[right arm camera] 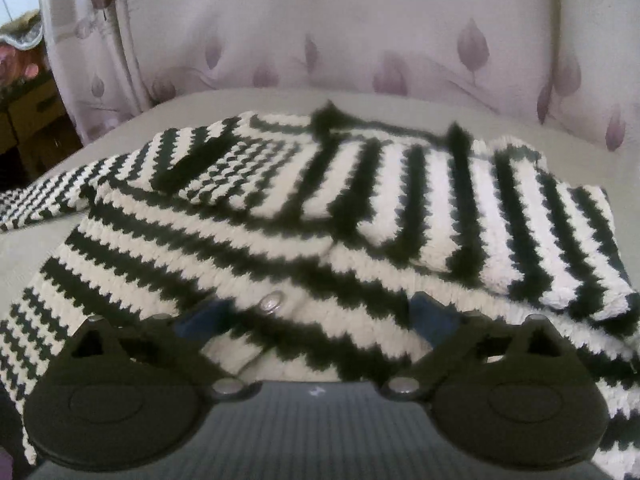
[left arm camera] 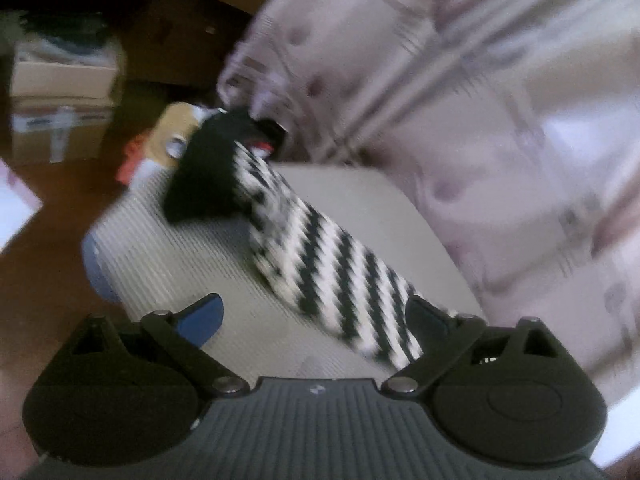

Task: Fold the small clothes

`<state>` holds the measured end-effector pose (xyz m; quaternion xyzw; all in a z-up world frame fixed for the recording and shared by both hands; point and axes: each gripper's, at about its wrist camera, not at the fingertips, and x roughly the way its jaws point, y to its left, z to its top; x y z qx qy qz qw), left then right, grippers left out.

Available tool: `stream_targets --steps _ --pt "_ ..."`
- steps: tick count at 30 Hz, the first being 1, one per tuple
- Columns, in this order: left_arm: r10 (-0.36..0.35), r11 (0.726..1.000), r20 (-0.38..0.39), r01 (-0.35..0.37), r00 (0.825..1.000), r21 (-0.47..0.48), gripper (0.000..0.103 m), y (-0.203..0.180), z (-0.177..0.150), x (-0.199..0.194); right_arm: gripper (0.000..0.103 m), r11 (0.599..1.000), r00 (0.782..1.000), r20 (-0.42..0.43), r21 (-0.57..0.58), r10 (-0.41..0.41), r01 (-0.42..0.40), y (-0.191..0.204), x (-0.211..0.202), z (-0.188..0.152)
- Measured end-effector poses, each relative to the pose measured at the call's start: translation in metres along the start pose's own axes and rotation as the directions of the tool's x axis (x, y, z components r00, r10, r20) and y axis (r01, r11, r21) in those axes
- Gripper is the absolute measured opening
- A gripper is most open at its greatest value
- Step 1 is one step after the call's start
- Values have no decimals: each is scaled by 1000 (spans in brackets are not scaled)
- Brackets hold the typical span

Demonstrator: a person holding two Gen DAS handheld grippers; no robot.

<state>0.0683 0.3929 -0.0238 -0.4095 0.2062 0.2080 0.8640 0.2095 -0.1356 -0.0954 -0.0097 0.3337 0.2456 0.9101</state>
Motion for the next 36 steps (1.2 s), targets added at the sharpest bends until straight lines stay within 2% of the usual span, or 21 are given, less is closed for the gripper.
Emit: stream_targets --steps 3,4,6,7,8,10,12,15,17,20,22,26,31,34,36 --pt "16 1000 28 -16 999 17 93 9 24 14 102 1000 1000 -3 -17 -10 10 4 -1 -1" --pt "35 998 35 -36 999 45 87 9 32 24 102 1000 1000 -4 -24 -13 13 6 -1 -1" --pt "55 994 16 -56 998 98 37 11 44 44 103 999 1000 -5 -29 -16 15 7 -1 -1" --pt "63 992 -24 -60 998 114 10 14 49 54 103 1000 1000 -4 -27 -13 13 7 -1 -1" --pt "85 992 -48 -80 995 95 6 16 52 60 103 1000 1000 -1 -21 -8 8 5 -2 -1" --pt "72 997 -30 -71 997 44 6 11 59 60 102 1000 1000 8 2 9 -9 1 -3 -1" --pt "36 997 4 -37 999 71 6 -16 64 54 102 998 999 28 58 37 -38 -9 -6 -1" --pt "-85 987 28 80 996 137 6 -73 65 42 102 975 994 88 208 64 -81 -33 -14 -4" --pt "-172 968 14 166 985 186 6 -118 57 34 102 946 989 143 316 31 -76 -49 -22 -9" --pt "-309 913 -53 312 950 264 6 -195 35 25 103 883 971 226 468 -73 -42 -70 -40 -22" --pt "-381 868 -102 394 919 304 6 -240 12 19 103 849 956 277 525 -95 -67 -80 -50 -30" --pt "-488 768 -212 532 847 358 6 -323 -39 12 103 852 954 275 521 -115 -48 -85 -52 -34" --pt "-541 694 -340 636 770 336 6 -390 -106 19 102 857 969 240 510 -54 -78 -90 -52 -34" --pt "-531 670 -414 665 740 330 6 -420 -155 37 103 868 971 234 491 -46 -77 -92 -60 -37" --pt "-510 665 -457 671 729 328 6 -434 -191 51 103 870 972 233 487 -43 -78 -92 -62 -39"
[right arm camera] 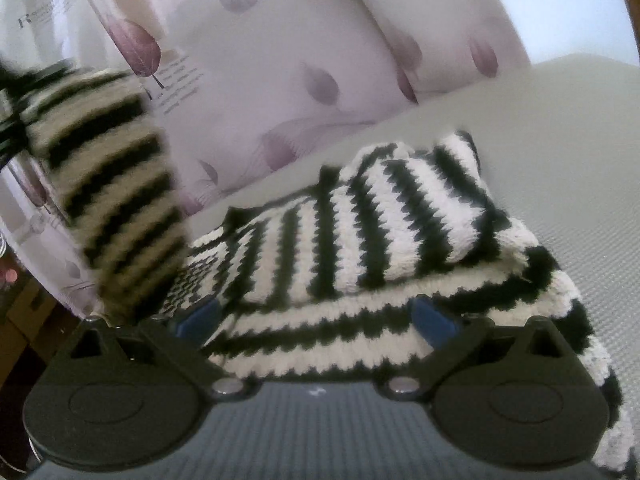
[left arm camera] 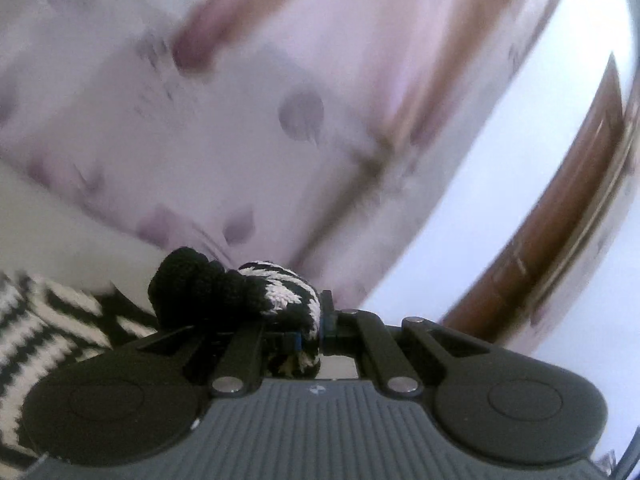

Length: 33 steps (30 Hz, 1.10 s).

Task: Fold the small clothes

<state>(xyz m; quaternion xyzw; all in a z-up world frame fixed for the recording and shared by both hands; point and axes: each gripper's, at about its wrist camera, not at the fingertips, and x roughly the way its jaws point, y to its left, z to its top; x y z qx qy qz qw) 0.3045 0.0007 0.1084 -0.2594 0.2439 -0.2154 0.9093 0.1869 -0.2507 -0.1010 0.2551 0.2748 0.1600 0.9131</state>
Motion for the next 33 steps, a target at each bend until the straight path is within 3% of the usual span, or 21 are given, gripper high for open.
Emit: stream_targets --steps 4,6,8,10,12,14,16,19,23,26,30,32,33 --pt "-31 999 -106 34 994 29 7 -6 -48 52 103 998 1000 -10 57 19 -18 -15 -2 -1" --pt "-57 997 -151 64 987 47 13 0 -69 72 102 995 999 -2 92 42 -42 -21 -3 -1" --pt "-59 996 -194 71 979 56 48 7 -82 86 103 993 999 5 102 52 -53 -23 -4 -2" --pt "-59 996 -208 71 976 50 67 14 -92 87 103 993 998 6 99 58 -58 -23 -4 -2" --pt "-66 995 -177 78 982 61 76 17 -95 78 103 992 998 8 103 65 -66 -25 -4 -2" --pt "-62 996 -139 70 988 58 93 25 -90 63 103 991 997 16 112 74 -75 -28 -6 -2" --pt "-58 998 -80 61 995 34 101 36 -82 48 103 990 997 24 116 75 -78 -28 -7 -2" --pt "-47 998 -8 48 999 41 103 53 -77 16 103 994 998 40 87 57 -60 -23 -10 0" --pt "-37 995 -50 41 998 85 103 46 -69 24 103 999 998 48 2 33 -33 -6 -11 -1" --pt "-130 983 -72 138 989 121 103 20 -62 36 102 1000 1000 14 -9 17 -17 -4 -5 -2" --pt "-283 932 -112 300 953 201 103 -20 -64 39 103 999 1000 23 42 20 -21 -14 -7 -3" --pt "-324 911 -98 339 941 237 103 -28 -68 28 103 997 999 28 71 22 -24 -19 -8 -3" --pt "-314 912 -65 320 947 256 103 -26 -71 16 103 997 999 30 77 25 -27 -20 -9 -4"
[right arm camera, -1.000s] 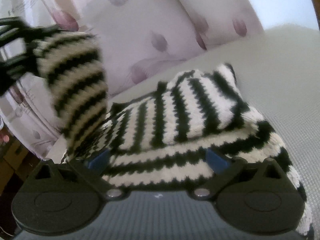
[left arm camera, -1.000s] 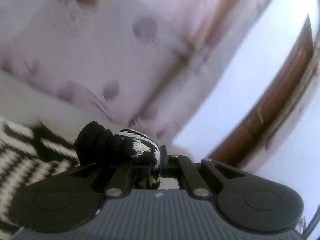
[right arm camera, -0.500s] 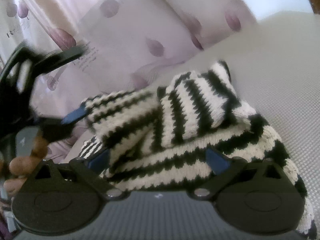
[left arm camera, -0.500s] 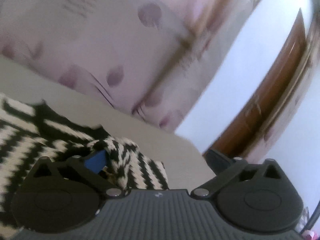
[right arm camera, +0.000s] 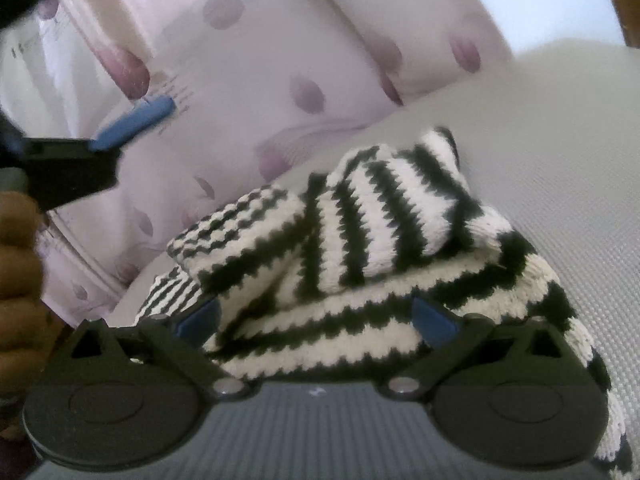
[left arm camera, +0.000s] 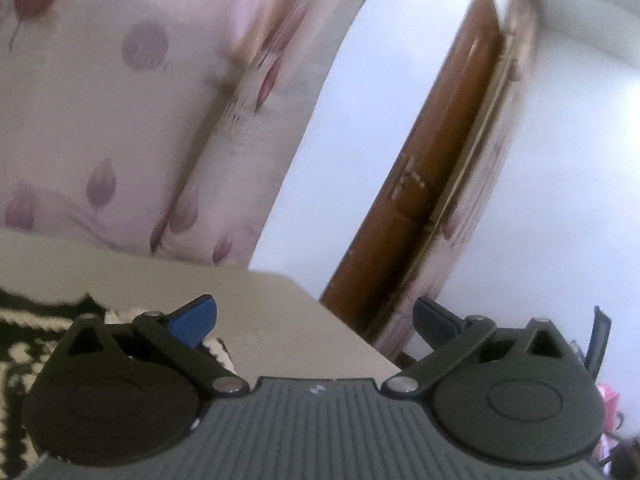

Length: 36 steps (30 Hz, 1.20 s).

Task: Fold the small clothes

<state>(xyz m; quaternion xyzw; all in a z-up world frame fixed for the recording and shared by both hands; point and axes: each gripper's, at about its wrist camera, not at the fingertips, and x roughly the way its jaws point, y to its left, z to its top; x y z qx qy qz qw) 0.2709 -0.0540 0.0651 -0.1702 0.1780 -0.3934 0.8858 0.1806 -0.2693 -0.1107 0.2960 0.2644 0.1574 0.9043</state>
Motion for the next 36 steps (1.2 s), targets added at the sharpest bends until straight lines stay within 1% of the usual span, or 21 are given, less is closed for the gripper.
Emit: stream_targets --steps 2,4,6,7,9,12,14,15,16,17,18,19,20,21,23,24,25,27,31,33,36 --pt "65 998 86 -65 994 0 103 6 -5 -30 103 1000 1000 9 -6 -7 7 1 -3 -1" --pt "175 984 180 -170 968 -47 103 25 -12 -67 102 998 999 19 -58 -26 27 10 -6 -1" --pt "349 937 217 -334 912 -101 103 50 -23 -97 102 981 997 51 -181 -56 64 32 -11 -2" --pt "424 905 192 -407 885 -122 103 66 -28 -104 102 963 996 69 -260 -53 69 47 -13 -2" --pt "528 842 91 -507 844 -183 101 104 -41 -112 102 890 993 98 -445 -63 101 84 -10 -2" --pt "611 754 -23 -591 791 -287 98 150 -65 -117 102 736 988 132 -660 -85 152 136 11 -8" --pt "638 717 -32 -609 769 -339 98 167 -78 -124 102 611 981 150 -767 -125 196 164 39 -19" --pt "660 700 -13 -622 751 -351 99 171 -84 -126 101 530 975 165 -819 -149 219 174 55 -26" --pt "673 677 -16 -624 740 -391 99 176 -90 -129 101 424 965 196 -869 -177 254 182 72 -36" --pt "655 673 -13 -592 755 -443 100 181 -91 -132 101 309 948 248 -902 -201 301 185 88 -46" --pt "658 673 9 -583 753 -455 100 181 -92 -135 101 220 929 299 -913 -216 345 183 99 -51" --pt "680 659 16 -602 733 -451 102 179 -92 -137 99 179 902 354 -898 -245 401 178 108 -48" --pt "693 648 19 -611 721 -453 102 178 -93 -139 96 252 884 370 -861 -285 441 170 108 -34" --pt "687 653 28 -600 726 -461 102 178 -94 -142 96 436 886 329 -779 -327 451 156 98 -7" --pt "689 650 32 -598 724 -470 102 180 -94 -142 96 773 918 207 -496 -337 396 106 67 34" --pt "693 646 32 -601 720 -470 102 179 -94 -142 96 872 936 144 -341 -321 352 76 52 44" --pt "691 648 29 -602 722 -467 103 180 -90 -139 96 921 948 99 -226 -302 317 52 42 46" --pt "688 655 20 -609 726 -448 103 177 -90 -136 96 974 976 54 -71 -213 216 17 26 42" --pt "694 648 15 -616 719 -449 103 180 -93 -133 96 990 993 35 92 -113 110 -23 13 40" --pt "697 645 18 -616 716 -452 103 181 -93 -134 97 988 994 47 127 -94 87 -31 12 42" --pt "701 643 14 -623 713 -446 103 180 -93 -132 96 993 995 67 99 -72 65 -29 10 44"
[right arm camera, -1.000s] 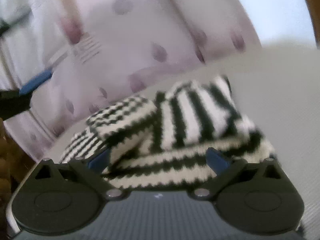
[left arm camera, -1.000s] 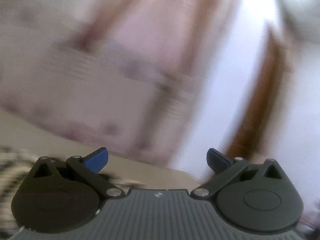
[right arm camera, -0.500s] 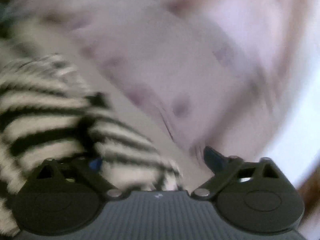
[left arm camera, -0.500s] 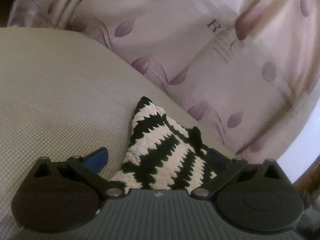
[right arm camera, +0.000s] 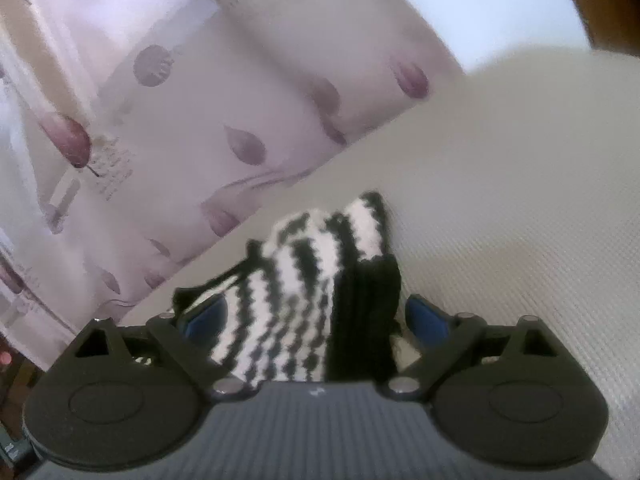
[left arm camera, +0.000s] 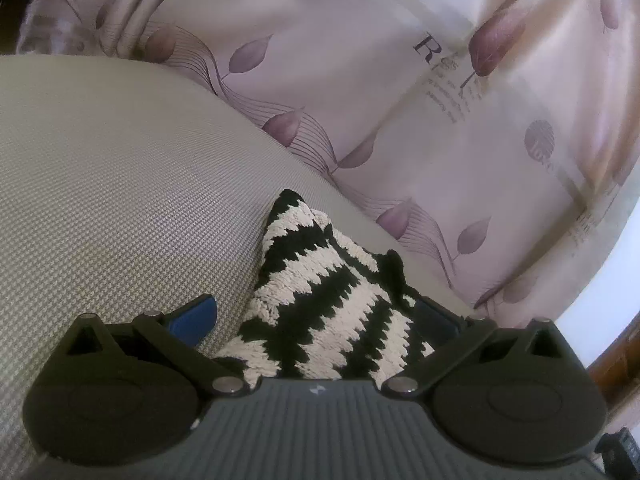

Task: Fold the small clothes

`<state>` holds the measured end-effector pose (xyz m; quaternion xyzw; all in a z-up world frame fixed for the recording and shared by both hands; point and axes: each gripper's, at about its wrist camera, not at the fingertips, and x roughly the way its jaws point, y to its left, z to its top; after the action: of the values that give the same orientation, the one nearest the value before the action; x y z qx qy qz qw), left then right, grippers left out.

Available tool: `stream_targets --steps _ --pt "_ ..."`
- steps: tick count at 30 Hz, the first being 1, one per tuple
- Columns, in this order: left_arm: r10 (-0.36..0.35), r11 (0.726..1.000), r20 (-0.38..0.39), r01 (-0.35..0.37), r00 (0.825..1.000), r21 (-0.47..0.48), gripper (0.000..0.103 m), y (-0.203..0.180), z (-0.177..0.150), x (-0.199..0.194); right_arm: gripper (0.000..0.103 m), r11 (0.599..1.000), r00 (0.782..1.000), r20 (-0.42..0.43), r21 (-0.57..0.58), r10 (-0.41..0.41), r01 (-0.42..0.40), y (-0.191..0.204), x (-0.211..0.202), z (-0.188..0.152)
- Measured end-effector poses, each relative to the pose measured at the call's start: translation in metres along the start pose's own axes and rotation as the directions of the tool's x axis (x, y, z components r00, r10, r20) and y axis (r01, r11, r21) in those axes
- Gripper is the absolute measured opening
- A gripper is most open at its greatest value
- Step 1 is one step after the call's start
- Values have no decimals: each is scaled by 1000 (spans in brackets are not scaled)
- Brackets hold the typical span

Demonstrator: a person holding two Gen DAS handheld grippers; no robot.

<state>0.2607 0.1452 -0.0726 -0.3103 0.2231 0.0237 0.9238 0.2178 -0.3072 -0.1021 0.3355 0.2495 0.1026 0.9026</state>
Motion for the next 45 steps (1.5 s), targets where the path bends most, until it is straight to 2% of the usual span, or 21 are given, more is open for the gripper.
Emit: stream_targets --steps 3,4,5,6,7,8,13,16,19,23,26,29,31,32,35,39,41,43,45 --pt "2 1000 0 -2 1000 2 103 0 0 1 96 1000 999 -25 17 25 -25 -3 8 4" --pt "2 1000 0 -2 1000 1 103 1 0 1 89 999 999 -29 33 40 -39 -7 10 6" --pt "2 1000 1 -2 1000 1 103 1 0 1 72 998 998 -34 48 49 -48 -10 12 7" --pt "3 1000 1 -3 1000 1 103 1 0 1 62 998 998 -37 54 46 -44 -13 12 9" --pt "4 1000 1 -4 1000 2 103 1 -1 1 43 998 999 -37 57 33 -30 -16 11 10" --pt "6 1000 0 -6 1000 4 103 1 -1 1 30 998 999 -35 59 21 -19 -17 9 11" --pt "8 1000 0 -8 1000 7 103 2 -1 1 14 996 999 -34 82 22 -19 -24 2 16" --pt "11 1000 -1 -11 1000 11 103 2 -1 1 11 998 999 -30 49 45 -43 -11 4 27" --pt "14 1000 -1 -14 1000 13 103 3 -1 1 11 993 993 -24 43 113 -111 12 12 50" --pt "24 1000 11 -24 1000 6 103 5 -1 -1 10 974 974 77 53 214 -219 38 9 91" --pt "34 999 21 -34 999 3 103 5 -1 -2 10 984 983 104 77 154 -162 22 25 102" --pt "42 999 21 -42 999 7 103 4 -1 -2 10 986 999 -3 158 52 -50 -19 72 86" --pt "43 999 20 -43 999 8 103 4 -1 -2 10 981 996 -89 191 9 8 -40 99 69" --pt "43 999 20 -43 999 8 103 5 -1 -2 9 979 995 -103 203 -7 28 -47 105 62" --pt "44 999 19 -44 999 9 103 5 0 -2 10 967 997 -70 253 20 -1 -55 102 61" --pt "46 999 18 -46 999 10 103 4 0 -2 11 976 997 -72 217 6 10 -46 95 65" --pt "47 999 20 -47 999 9 103 4 0 -2 11 984 999 -45 174 -20 28 -41 85 67" --pt "46 999 21 -46 999 6 103 5 0 -3 11 993 998 27 99 -59 56 -28 67 70" --pt "48 999 24 -48 999 7 103 5 0 -3 11 998 998 55 55 -29 26 -17 56 70"
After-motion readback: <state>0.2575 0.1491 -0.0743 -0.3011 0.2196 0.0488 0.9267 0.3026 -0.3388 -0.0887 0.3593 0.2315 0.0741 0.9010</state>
